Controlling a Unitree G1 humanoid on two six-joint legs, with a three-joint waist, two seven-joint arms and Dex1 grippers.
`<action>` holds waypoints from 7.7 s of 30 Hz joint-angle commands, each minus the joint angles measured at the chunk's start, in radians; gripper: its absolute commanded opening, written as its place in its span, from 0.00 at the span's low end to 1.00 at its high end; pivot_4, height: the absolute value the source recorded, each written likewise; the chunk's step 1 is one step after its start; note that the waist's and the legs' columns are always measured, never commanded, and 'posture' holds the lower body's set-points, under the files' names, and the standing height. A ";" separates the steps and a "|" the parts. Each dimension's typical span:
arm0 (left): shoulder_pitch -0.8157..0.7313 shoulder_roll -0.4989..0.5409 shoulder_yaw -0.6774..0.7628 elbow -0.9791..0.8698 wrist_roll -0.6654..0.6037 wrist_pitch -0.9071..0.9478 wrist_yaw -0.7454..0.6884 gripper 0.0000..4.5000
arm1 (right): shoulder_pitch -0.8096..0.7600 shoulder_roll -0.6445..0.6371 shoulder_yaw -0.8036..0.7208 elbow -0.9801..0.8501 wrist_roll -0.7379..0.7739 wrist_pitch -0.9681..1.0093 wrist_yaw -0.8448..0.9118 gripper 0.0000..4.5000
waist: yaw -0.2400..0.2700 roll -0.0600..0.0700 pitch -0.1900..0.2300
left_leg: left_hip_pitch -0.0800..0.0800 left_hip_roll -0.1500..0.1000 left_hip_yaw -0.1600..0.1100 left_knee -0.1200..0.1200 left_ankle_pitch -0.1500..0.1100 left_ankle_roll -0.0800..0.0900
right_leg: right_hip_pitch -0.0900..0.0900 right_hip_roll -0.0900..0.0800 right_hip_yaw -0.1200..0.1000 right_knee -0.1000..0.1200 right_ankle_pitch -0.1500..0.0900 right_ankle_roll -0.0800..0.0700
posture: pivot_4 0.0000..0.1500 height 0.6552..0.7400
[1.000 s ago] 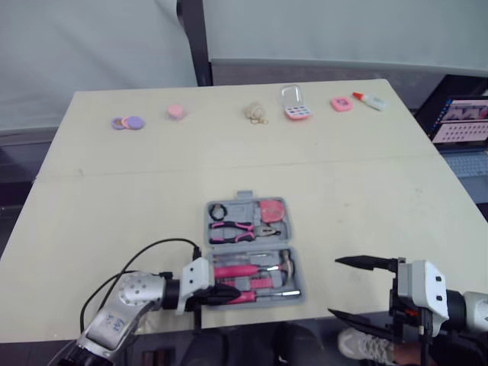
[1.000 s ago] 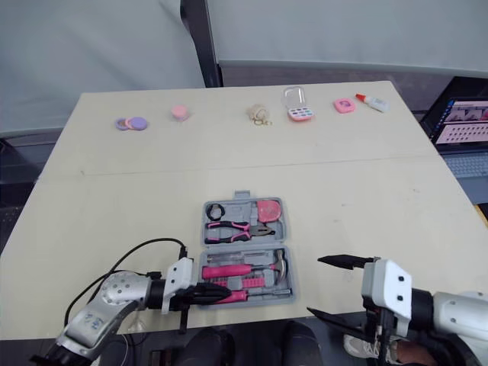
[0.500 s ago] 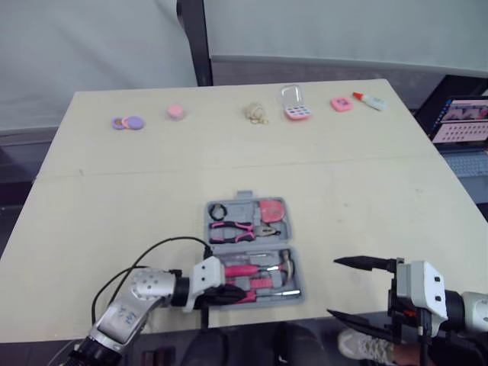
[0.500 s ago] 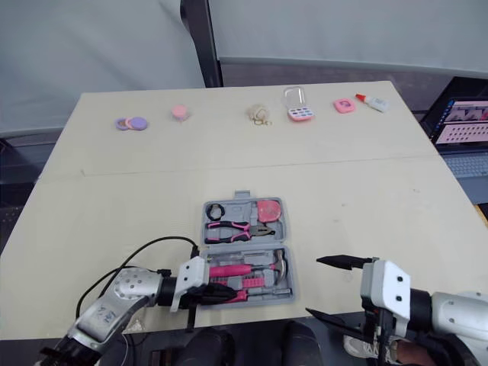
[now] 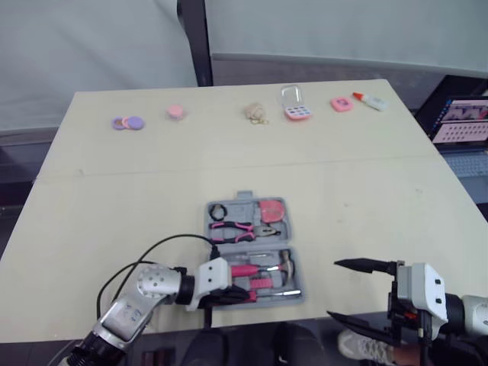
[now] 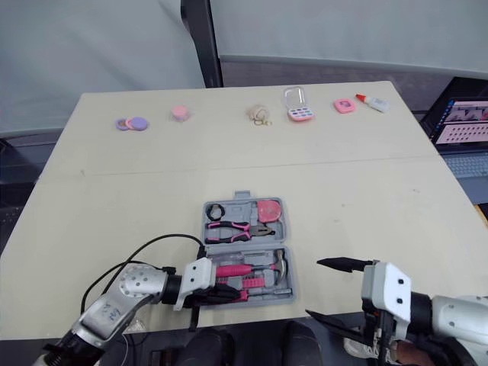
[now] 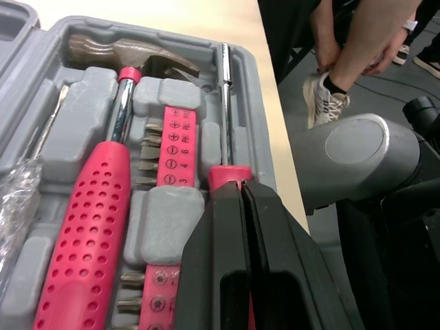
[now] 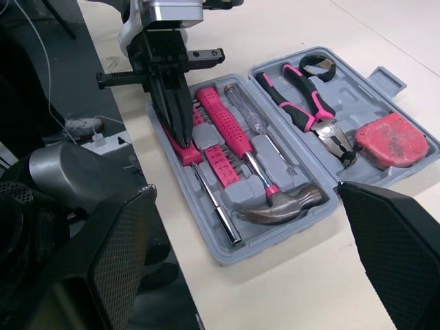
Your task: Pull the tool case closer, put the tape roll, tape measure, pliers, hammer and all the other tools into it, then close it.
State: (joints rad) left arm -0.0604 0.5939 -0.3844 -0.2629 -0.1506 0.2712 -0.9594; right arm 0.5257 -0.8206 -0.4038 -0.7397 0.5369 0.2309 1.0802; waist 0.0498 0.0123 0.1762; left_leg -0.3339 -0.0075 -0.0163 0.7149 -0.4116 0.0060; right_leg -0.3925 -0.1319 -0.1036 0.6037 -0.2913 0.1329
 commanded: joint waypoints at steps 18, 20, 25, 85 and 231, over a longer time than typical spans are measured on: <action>0.034 0.007 -0.087 0.118 0.088 0.009 0.016 0.02 | 0.057 0.011 -0.063 -0.014 -0.007 -0.056 0.009 1.00 | 0.001 0.009 -0.016 | 0.002 0.000 0.000 0.000 -0.001 0.001 | 0.002 0.000 0.000 -0.001 0.000 0.000 | 1.00 1.00; 0.035 0.002 -0.094 0.137 0.092 0.007 0.020 0.02 | 0.058 0.008 -0.068 -0.018 -0.003 -0.050 0.008 1.00 | 0.002 0.010 -0.017 | 0.003 0.000 -0.001 -0.001 -0.001 0.002 | 0.003 0.000 0.000 -0.001 0.000 0.000 | 1.00 1.00; 0.041 -0.002 -0.108 0.166 0.100 0.008 0.022 0.02 | 0.057 0.001 -0.080 -0.027 0.005 -0.038 0.008 1.00 | 0.001 0.013 -0.021 | 0.017 0.000 0.000 -0.012 -0.002 0.003 | 0.020 0.000 0.001 -0.010 0.000 0.000 | 1.00 1.00; -0.020 0.168 0.381 0.179 -0.261 0.304 -0.024 0.00 | -0.506 -0.158 0.292 0.288 -0.138 0.393 -0.105 0.03 | -0.027 0.009 -0.007 | 0.016 0.004 0.000 -0.016 -0.002 0.001 | 0.014 -0.002 -0.001 -0.013 -0.001 0.000 | 1.00 1.00; 0.437 0.100 0.529 -0.289 -0.417 0.352 0.021 0.00 | -0.987 0.147 0.483 0.593 -0.116 0.698 -0.162 0.03 | -0.054 0.010 -0.006 | -0.001 0.003 0.000 -0.011 0.000 -0.002 | -0.004 -0.001 -0.001 -0.008 0.001 0.002 | 1.00 1.00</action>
State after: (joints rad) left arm 0.3435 0.7016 0.1884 -0.5409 -0.6199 0.6983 -0.9394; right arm -0.4250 -0.6895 0.1175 -0.1781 0.3779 0.9055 0.9048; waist -0.0045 0.0228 0.1703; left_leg -0.3349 -0.0047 -0.0165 0.7044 -0.4114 0.0041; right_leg -0.3963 -0.1328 -0.1043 0.5952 -0.2905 0.1346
